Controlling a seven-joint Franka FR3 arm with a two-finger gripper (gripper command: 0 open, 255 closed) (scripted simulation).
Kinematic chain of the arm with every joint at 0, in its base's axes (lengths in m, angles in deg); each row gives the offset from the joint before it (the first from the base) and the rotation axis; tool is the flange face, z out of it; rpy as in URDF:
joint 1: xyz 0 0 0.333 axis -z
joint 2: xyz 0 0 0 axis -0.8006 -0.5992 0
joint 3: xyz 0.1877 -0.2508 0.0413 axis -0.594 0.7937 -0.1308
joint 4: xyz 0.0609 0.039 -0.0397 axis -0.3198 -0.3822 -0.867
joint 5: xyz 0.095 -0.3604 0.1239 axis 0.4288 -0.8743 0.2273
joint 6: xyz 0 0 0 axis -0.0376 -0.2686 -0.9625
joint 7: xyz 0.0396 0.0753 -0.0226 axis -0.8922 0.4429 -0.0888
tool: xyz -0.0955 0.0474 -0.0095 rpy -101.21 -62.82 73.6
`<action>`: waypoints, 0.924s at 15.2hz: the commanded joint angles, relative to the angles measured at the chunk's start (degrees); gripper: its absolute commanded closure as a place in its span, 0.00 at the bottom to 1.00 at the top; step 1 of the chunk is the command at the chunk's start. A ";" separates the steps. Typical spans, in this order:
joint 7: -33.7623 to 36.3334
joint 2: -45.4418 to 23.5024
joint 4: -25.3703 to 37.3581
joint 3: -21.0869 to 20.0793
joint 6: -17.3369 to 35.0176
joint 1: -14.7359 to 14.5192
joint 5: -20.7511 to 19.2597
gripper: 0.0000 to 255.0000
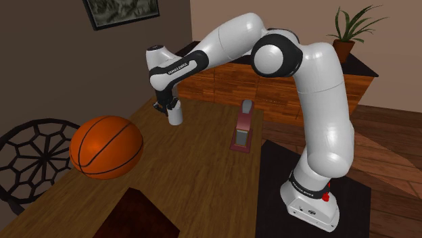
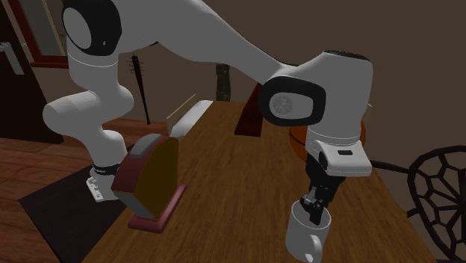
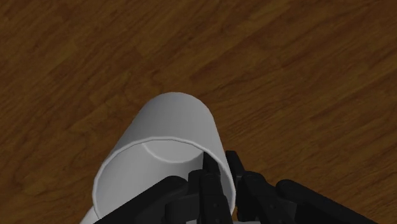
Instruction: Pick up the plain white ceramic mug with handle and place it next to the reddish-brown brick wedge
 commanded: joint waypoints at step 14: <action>-0.55 2.20 2.88 -0.25 -5.06 0.06 0.52 1.00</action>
